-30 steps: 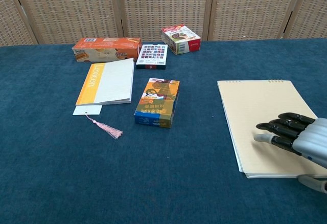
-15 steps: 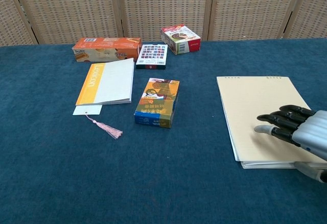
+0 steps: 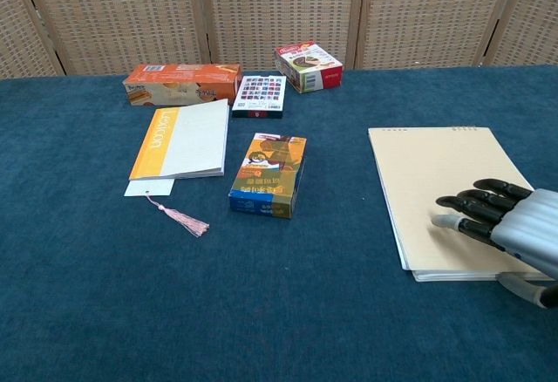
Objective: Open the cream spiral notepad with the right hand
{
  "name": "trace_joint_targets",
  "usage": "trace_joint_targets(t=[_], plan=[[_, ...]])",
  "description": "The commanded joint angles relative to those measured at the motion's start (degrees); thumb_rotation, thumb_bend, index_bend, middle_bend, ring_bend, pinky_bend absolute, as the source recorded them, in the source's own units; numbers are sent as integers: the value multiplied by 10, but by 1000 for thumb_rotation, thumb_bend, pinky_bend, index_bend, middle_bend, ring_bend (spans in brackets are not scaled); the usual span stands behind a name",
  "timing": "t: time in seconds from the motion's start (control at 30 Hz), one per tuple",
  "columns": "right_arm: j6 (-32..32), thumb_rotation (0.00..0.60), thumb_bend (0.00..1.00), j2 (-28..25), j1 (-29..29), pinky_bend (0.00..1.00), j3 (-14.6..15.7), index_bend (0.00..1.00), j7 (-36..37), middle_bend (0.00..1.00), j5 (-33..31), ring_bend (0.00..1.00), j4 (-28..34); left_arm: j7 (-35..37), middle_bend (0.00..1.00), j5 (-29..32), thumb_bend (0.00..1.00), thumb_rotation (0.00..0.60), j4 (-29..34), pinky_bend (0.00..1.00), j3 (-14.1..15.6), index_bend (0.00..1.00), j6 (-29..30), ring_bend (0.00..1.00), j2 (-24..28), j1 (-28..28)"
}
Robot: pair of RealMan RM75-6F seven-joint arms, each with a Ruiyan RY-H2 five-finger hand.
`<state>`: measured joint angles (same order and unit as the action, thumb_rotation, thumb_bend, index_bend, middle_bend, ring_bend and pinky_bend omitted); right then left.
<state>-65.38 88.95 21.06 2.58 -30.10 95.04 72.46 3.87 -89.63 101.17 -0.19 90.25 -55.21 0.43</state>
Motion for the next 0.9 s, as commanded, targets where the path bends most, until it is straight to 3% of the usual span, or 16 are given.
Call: trace_joint_targets(t=[0.03, 0.47, 0.7, 0.9], plan=[[4, 600, 517, 4, 2, 0, -3, 12, -4, 0, -6, 0, -5, 0, 0, 0, 0, 600, 0, 0, 0, 0, 0, 0, 0, 0], [4, 600, 474, 26, 16, 0, -46, 12, -25, 0, -52, 0, -10, 3, 0, 4, 0, 600, 1, 0, -1, 0, -4, 0, 1, -1], [-10, 600, 466, 58, 21, 0, -77, 0, -31, 0, -86, 0, -47, 2, 0, 8, 0, 600, 3, 0, -3, 0, -7, 0, 2, -3], [-17, 600, 563, 73, 25, 78, -94, 0, -31, 31, -106, 22, -74, 0, 0, 10, 0, 600, 3, 0, -3, 0, -9, 0, 2, -4]])
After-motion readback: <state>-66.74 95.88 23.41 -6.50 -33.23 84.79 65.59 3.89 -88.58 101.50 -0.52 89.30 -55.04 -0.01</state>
